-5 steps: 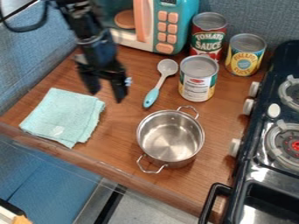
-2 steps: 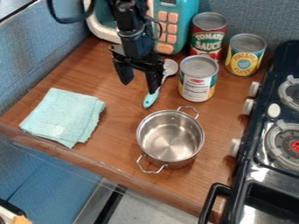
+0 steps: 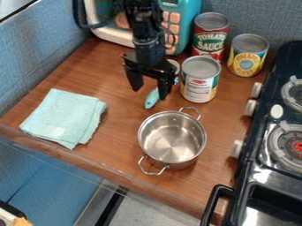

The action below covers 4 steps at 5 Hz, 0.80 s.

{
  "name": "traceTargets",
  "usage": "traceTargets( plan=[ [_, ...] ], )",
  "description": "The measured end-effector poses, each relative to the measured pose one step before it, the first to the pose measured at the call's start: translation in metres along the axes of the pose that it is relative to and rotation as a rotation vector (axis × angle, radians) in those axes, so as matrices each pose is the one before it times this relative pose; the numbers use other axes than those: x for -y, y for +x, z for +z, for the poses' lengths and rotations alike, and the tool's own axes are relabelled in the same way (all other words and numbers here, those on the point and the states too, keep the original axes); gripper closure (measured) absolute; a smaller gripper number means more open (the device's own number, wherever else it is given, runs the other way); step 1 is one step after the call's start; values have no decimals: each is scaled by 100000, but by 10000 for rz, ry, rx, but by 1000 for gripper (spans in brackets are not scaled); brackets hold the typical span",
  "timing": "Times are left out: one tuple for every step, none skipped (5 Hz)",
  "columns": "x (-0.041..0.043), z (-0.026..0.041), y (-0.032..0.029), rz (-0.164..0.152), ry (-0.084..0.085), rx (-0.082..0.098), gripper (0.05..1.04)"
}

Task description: Put the blue spoon at the centre of the table

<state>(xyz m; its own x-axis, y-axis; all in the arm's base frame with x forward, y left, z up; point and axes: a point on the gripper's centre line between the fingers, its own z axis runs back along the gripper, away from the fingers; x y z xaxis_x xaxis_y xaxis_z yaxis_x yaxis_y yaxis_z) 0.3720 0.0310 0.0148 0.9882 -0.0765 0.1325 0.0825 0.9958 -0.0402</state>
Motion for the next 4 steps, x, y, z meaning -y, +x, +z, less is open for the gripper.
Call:
traceTargets(
  plan=[
    [984,-774,23,-153,-46,-103,84],
    [182,-743,-209,-86,198,-163,139],
    [-761,-311,-83,18,505,-62,452],
    [-380,-263,-277,-136,320,-123,716]
  ],
)
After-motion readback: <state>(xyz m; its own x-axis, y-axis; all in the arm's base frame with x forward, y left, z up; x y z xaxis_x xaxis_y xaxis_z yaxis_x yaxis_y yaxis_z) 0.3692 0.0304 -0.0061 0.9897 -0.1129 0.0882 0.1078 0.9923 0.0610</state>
